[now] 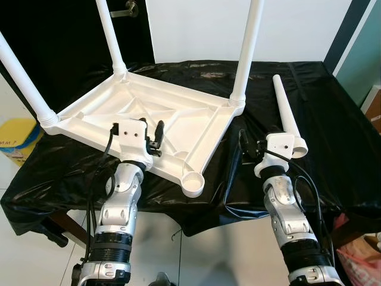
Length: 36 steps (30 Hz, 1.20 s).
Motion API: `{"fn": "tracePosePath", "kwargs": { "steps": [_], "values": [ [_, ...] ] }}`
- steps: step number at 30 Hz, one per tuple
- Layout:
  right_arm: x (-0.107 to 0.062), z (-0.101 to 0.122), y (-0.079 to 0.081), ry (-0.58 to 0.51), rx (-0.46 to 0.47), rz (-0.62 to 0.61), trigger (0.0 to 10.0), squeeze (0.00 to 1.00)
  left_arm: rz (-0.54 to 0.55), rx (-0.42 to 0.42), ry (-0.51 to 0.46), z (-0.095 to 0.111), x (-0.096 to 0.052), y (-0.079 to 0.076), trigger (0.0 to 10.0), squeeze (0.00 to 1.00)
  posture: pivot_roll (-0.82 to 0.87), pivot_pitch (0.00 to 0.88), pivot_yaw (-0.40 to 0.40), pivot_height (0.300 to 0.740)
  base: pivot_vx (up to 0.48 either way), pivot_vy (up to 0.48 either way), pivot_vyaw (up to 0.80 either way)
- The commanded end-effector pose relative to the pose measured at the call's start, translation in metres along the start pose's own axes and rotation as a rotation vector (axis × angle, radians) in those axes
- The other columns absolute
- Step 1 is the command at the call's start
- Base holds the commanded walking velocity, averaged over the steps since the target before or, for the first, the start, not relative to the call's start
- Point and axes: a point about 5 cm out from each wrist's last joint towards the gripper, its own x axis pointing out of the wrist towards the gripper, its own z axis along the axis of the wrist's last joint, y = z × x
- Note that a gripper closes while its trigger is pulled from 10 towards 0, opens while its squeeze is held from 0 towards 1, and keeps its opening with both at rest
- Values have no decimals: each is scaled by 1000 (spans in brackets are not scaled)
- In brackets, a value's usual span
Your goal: Building children table
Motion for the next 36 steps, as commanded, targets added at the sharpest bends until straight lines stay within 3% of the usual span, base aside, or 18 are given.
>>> {"fn": "tracePosePath", "kwargs": {
  "steps": [1,3,4,6,13,15,16,18,22,30,36],
  "values": [
    [1,-4,-9,31,-12,-57,10000,0,-127,7,1,2,-2,-10,10000,0,-17,65,19,740,0,0,0],
    [1,-4,-9,31,-12,-57,10000,0,-127,7,1,2,-2,-10,10000,0,-17,65,19,740,0,0,0],
    [5,-6,-21,55,22,-123,10000,0,-224,-9,-6,7,-3,-20,10000,0,-14,82,16,740,0,0,0],
    [7,-7,-25,65,49,-149,10000,0,-258,-9,-7,8,-3,-23,10000,0,-14,84,15,740,0,0,0],
    [7,-8,-28,72,66,-162,10000,0,-284,3,-3,9,-4,-26,10000,0,-15,88,14,740,0,0,0],
    [8,-13,-33,101,105,-188,10000,0,-325,12,10,9,-5,-29,10000,0,-20,116,14,740,0,0,0],
    [9,-18,-36,134,158,-200,10000,0,-399,14,27,9,-9,-34,10000,0,-24,138,17,740,0,0,0],
    [9,-18,-36,134,158,-200,10000,0,-399,14,27,9,-9,-34,10000,0,-24,138,17,740,0,0,0],
    [10,-27,-36,192,291,-217,10000,0,-572,7,42,16,-21,-46,10000,0,-5,167,17,740,0,0,0],
    [10,-36,-30,231,332,-227,10000,0,-606,11,53,22,-27,-48,10000,0,20,181,20,740,0,0,0],
    [15,-40,-23,246,358,-187,10000,0,-604,27,72,27,-30,-41,10000,0,52,194,30,740,0,0,0]
  ]
}}
